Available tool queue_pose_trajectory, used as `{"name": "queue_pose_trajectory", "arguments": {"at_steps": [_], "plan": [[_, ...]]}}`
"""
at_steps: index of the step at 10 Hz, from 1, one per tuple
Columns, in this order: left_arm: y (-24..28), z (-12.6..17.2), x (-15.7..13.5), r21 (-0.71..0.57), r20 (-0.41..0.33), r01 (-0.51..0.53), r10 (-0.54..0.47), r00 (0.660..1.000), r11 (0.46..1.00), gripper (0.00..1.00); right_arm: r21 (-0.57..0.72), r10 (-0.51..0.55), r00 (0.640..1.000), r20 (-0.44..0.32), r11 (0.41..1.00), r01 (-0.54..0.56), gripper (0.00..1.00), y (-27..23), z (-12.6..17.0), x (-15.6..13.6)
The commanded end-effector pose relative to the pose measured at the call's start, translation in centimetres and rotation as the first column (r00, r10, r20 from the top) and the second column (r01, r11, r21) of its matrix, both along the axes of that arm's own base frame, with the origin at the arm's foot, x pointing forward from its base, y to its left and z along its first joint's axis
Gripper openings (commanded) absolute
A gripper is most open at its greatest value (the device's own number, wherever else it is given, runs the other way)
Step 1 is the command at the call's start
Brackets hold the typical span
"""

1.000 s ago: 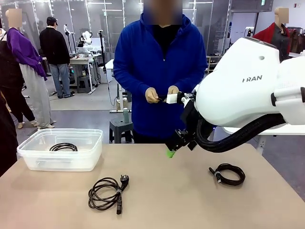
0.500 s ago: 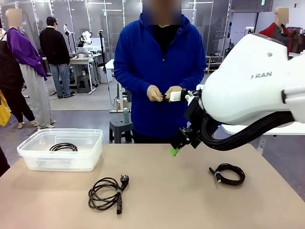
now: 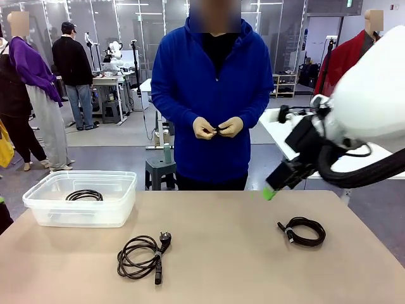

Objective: Organize and store the cables.
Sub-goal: Place the Power Cable into the Organizing box.

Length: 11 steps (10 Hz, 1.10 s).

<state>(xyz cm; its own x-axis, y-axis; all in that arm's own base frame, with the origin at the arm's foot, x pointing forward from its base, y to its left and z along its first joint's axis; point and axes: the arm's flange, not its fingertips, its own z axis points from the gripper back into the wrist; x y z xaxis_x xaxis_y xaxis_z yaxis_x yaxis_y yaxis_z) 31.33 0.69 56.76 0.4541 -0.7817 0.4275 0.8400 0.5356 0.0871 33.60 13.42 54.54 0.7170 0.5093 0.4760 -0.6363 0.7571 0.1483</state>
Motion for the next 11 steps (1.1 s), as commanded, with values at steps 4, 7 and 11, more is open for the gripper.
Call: {"name": "queue_pose_trajectory", "arguments": {"at_steps": [4, 7, 11], "plan": [[-10.6, 0.6, 1.3, -0.059, -0.225, -0.17, 0.153, 0.962, 0.984, 1.0, -0.004, 0.118, 0.981, 0.154, 0.993, -0.119, 1.0, -10.0, 2.6, -1.3], [-16.0, -1.6, 2.6, -0.083, -0.185, -0.244, 0.225, 0.957, 0.966, 1.0, 0.019, 0.079, 0.981, 0.179, 0.996, -0.083, 1.0, -15.1, 3.3, -1.0], [-21.9, -5.3, 7.2, -0.093, -0.208, -0.269, 0.246, 0.947, 0.959, 1.0, 0.027, 0.077, 0.975, 0.208, 0.996, -0.084, 1.0, -19.5, 2.9, -2.1]]}}
